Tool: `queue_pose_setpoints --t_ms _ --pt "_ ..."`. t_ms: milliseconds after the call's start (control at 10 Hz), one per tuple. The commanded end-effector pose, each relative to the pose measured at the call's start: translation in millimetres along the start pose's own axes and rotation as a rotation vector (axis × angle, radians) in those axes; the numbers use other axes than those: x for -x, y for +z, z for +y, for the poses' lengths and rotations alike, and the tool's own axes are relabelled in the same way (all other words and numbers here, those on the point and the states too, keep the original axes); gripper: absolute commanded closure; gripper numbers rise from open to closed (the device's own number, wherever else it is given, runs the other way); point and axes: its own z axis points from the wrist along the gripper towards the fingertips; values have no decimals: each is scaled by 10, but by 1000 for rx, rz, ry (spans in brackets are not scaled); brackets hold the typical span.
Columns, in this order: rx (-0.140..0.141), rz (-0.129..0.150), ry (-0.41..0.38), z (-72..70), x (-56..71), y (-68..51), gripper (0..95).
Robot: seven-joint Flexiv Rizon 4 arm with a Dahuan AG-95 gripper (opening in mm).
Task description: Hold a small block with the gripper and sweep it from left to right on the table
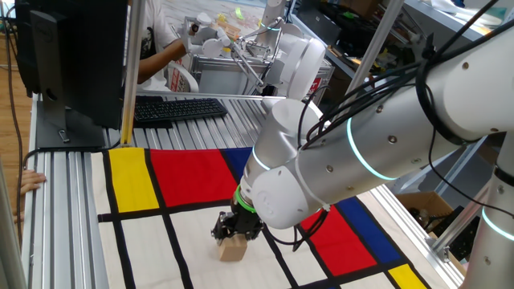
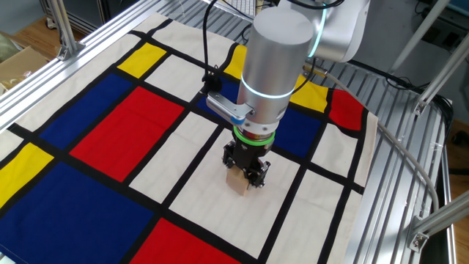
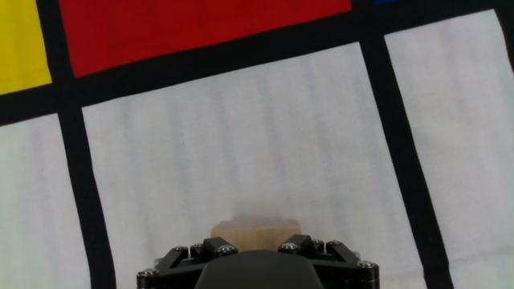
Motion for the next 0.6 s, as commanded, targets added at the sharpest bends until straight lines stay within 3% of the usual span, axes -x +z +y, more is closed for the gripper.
queue_pose_setpoints --t_ms 100,300,400,600 --pt "1 -1 -4 -1 0 1 950" --pt "0 3 -4 0 0 2 950" --pt "1 3 1 0 0 2 760" --pt "1 5 4 0 0 2 760"
